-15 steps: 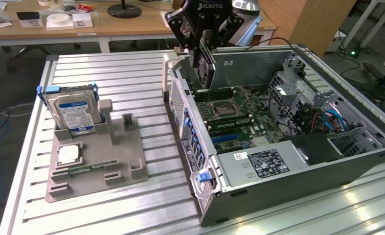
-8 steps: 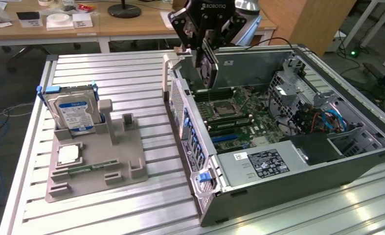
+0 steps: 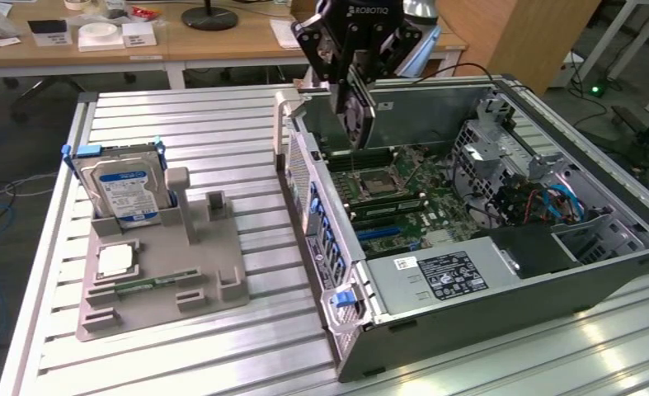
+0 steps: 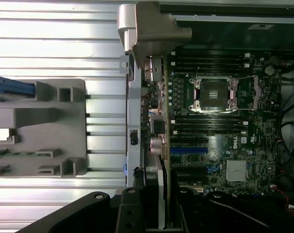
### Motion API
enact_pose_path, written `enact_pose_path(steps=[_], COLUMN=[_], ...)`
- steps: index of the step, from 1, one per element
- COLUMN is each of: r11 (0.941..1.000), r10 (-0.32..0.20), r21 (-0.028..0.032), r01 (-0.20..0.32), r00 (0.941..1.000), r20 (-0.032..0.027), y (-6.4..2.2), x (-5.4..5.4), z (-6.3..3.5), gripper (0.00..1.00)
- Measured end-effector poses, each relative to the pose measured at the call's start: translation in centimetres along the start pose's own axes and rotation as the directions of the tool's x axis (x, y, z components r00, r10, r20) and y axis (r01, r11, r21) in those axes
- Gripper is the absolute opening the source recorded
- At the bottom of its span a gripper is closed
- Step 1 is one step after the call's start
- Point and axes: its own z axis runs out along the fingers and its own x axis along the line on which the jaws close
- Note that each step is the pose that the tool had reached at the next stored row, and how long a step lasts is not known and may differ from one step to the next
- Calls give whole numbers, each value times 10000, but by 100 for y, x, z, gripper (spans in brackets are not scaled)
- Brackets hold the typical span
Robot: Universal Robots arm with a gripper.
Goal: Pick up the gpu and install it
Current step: 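Pick up the gpu and move the gpu toward the slot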
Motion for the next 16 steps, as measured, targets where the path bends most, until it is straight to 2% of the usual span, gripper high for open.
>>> enact_pose_path(steps=[16], r11=[10000], r10=[0], r21=[0], r01=[0], r00=[10000], r20=[0], y=[1], x=[-145], z=[1], gripper=[28])
